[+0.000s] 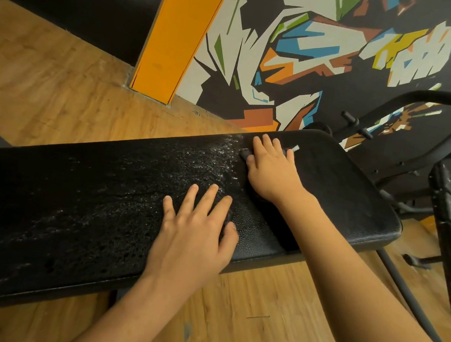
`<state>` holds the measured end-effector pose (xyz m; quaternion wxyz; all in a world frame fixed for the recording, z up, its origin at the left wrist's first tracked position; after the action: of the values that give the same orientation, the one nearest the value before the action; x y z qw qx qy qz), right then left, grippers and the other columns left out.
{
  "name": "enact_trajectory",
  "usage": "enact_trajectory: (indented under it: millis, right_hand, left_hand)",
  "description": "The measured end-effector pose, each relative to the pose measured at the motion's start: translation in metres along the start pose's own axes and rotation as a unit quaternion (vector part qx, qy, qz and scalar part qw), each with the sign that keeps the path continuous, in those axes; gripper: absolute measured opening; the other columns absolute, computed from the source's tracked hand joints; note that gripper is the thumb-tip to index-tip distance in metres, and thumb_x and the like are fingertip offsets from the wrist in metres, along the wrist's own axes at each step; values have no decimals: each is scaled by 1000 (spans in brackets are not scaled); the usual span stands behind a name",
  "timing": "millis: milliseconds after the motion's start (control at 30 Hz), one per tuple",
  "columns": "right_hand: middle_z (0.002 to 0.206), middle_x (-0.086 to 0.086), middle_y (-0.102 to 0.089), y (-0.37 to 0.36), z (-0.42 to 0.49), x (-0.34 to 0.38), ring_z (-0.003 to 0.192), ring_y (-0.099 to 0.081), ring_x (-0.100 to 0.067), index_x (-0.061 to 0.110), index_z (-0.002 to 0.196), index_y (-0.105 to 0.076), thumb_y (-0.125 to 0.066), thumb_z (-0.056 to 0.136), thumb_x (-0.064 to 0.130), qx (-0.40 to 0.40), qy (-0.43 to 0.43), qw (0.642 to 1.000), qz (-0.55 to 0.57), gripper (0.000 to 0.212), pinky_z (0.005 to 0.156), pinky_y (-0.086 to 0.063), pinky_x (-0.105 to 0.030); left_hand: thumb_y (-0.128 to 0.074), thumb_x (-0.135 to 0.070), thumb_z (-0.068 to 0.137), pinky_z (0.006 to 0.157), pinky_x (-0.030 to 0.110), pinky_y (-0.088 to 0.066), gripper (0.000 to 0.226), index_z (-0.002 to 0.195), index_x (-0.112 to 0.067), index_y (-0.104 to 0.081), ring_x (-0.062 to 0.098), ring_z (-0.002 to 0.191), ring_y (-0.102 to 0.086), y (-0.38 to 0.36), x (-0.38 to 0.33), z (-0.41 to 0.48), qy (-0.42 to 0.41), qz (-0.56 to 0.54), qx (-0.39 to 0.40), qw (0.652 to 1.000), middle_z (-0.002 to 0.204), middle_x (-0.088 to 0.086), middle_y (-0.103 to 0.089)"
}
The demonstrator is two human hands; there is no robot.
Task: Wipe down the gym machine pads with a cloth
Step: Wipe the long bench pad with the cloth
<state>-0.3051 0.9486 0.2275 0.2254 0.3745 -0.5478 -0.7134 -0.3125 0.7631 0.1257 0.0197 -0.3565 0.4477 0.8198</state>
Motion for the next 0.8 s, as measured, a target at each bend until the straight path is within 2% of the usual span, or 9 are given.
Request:
enact_trajectory:
  millis: [167,300,433,533,667,800]
  right_hand:
    - [168,-7,-20,9,-78,-1,155,-13,-28,14,160,-24,-30,110,32,16,13,1000,7,53,124,-12,-50]
    - [169,-8,-16,11,-47,-3,157,-4,-30,12,159,-25,-29,111,31,34,5,999,8,52,124,-7,-52]
    - [165,-10,-24,4,-10,1,155,-9,-34,10,153,-33,-30,110,33,28,-21,999,-13,48,123,-13,-57]
    - [166,-10,-22,7,-38,1,154,-12,-32,12,156,-29,-31,110,32,15,1,1000,-2,50,124,-13,-55]
    - [171,-4,-8,15,-91,1,158,-1,-27,17,163,-15,-27,111,34,57,8,998,-3,56,125,-3,-48]
    - [172,-7,-5,16,-73,1,158,5,-31,16,163,-17,-26,111,34,65,10,998,-8,55,125,-3,-51]
  left_hand:
    - [-26,-47,98,110,70,-33,59,146,-24,-53,34,147,-38,0,1,0,-5,3,0,1000,157,4,-46]
    - [-30,-45,98,106,71,-37,56,142,-22,-57,37,143,-44,-1,0,2,-7,11,-4,1000,153,6,-51]
    - [-26,-46,98,110,70,-34,58,145,-24,-53,35,146,-39,-2,0,1,-4,10,-2,1000,156,4,-46]
    - [-26,-46,98,111,70,-33,58,145,-24,-53,34,147,-38,-2,1,1,-3,6,-1,1000,157,4,-46]
    - [-26,-46,98,111,71,-32,59,145,-24,-52,35,147,-37,-2,0,1,-3,1,0,1000,157,4,-45]
    - [-24,-46,98,112,71,-31,60,147,-24,-51,35,148,-35,-1,2,1,-4,-1,0,1000,159,4,-43]
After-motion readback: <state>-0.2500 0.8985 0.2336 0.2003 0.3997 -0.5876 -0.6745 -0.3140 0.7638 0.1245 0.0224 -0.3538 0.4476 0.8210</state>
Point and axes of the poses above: each hand's wrist, its own z-axis towards the middle knuckle, its own y-axis out of the back of the hand, x = y × z, the point moved 1 cm from there along z, towards the middle knuckle
